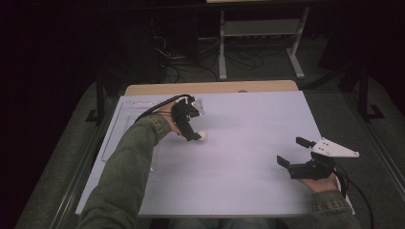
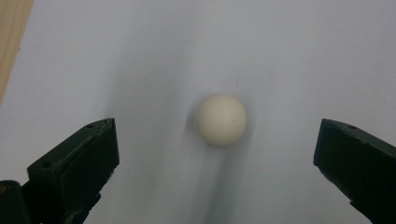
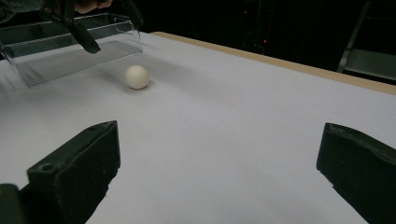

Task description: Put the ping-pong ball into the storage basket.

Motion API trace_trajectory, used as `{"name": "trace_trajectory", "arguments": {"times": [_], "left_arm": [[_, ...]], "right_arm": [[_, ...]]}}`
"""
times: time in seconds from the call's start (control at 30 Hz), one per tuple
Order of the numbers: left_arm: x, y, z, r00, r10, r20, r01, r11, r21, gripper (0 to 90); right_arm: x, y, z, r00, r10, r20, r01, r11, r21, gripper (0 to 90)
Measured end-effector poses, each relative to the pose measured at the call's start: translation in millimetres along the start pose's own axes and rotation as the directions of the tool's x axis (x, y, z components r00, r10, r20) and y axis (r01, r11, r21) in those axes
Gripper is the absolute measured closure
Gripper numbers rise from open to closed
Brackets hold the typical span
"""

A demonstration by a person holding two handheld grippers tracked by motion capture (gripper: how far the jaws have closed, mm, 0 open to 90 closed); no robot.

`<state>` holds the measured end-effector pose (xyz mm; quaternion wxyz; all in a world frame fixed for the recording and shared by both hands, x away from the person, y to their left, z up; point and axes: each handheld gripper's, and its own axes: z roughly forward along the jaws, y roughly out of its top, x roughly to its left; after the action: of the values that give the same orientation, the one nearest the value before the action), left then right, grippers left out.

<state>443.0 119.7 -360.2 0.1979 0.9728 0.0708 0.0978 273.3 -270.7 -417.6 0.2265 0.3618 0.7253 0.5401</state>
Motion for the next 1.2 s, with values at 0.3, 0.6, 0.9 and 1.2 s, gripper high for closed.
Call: {"name": "trace_trajectory", "arguments": {"times": [0.3, 0.6, 0.9, 1.2], "left_arm": [[0.5, 1.6, 9.8, 0.9996, 0.026, 0.01, -0.027, 0.9993, 0.026, 0.0], [1.5, 1.4, 14.5, 0.9996, 0.028, 0.009, -0.029, 0.9994, 0.022, 0.0], [1.5, 1.3, 22.3, 0.9992, 0.037, 0.016, -0.038, 0.9982, 0.047, 0.0], [1.1, 2.9, 26.7, 0.9988, 0.042, 0.023, -0.043, 0.9981, 0.045, 0.0]], "right_arm": [[-0.1, -0.4, -0.7, 1.0, 0.002, -0.002, -0.002, 1.0, 0.002, 0.0], [-0.9, -1.1, -0.5, 1.0, 0.002, -0.003, -0.002, 1.0, 0.003, 0.0], [-0.7, -1.2, -0.7, 1.0, 0.002, -0.001, -0.002, 1.0, 0.001, 0.0], [0.5, -3.2, -0.5, 1.0, 0.005, -0.007, -0.005, 1.0, 0.012, 0.0]]}}
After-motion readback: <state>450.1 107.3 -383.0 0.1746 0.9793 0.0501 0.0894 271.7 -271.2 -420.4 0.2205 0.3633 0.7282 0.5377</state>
